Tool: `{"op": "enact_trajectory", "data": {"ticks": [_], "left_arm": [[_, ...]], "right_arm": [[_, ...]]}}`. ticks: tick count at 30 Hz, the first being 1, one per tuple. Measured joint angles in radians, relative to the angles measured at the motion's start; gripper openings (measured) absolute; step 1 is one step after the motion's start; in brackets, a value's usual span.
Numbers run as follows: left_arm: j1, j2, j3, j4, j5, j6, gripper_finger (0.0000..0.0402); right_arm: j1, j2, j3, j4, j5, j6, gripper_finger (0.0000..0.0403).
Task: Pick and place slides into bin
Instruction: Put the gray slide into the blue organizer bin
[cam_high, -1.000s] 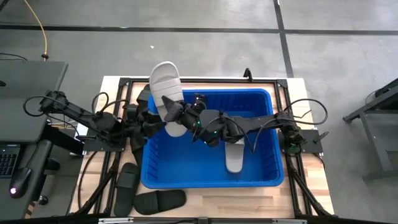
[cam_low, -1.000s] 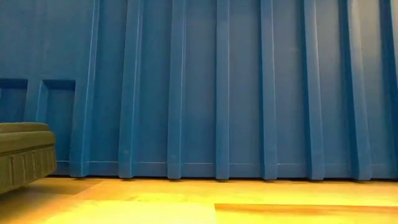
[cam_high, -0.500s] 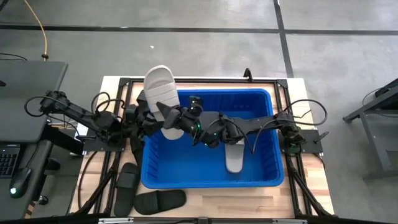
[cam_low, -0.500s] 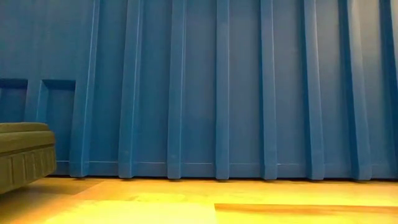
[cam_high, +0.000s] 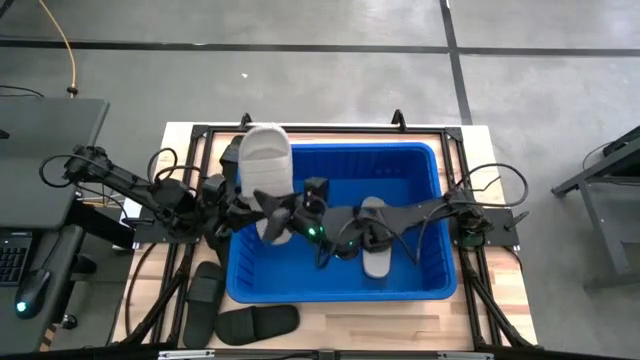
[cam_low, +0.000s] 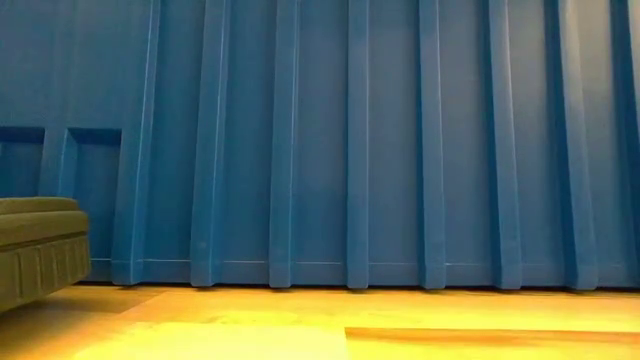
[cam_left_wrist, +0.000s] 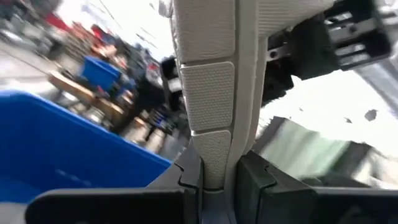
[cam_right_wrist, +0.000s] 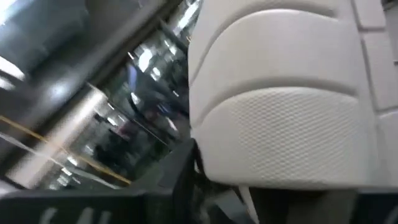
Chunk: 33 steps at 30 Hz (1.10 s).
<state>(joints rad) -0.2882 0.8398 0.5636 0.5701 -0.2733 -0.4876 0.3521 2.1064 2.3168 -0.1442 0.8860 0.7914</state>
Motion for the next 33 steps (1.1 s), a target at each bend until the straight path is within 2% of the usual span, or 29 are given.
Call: {"op": "enact_trajectory", "data": {"ticks": [5,12,17,19,27,33], "left_arm": [[0.0,0.0,0.0,-0.018,0.072,-0.062,0.0035],[0.0,-0.005,0.0,-0.019,0.092,-0.072,0.0035],[-0.002,-0.008,0.0,-0.012,0.146,-0.082,0.0034],[-0.002,-0.008,0.0,-0.015,0.158,-0.09,0.0034],[-0.001,-0.004,0.0,-0.082,0.253,-0.176,0.0034],[0.0,0.003,0.0,-0.085,0.243,-0.182,0.0034]], "right_arm": [[0.043,-0.072,0.001,-0.317,-0.036,0.184,0.0166],[0.064,-0.123,0.0,-0.455,-0.075,0.176,0.0191],[0.08,-0.2,0.0,-0.863,-0.051,0.39,0.0192],[0.091,-0.226,-0.001,-0.959,-0.067,0.44,0.0193],[0.102,-0.349,0.0,-1.115,-0.216,0.395,0.0189],[0.062,-0.44,-0.037,-1.152,-0.296,0.283,0.0188]]}}
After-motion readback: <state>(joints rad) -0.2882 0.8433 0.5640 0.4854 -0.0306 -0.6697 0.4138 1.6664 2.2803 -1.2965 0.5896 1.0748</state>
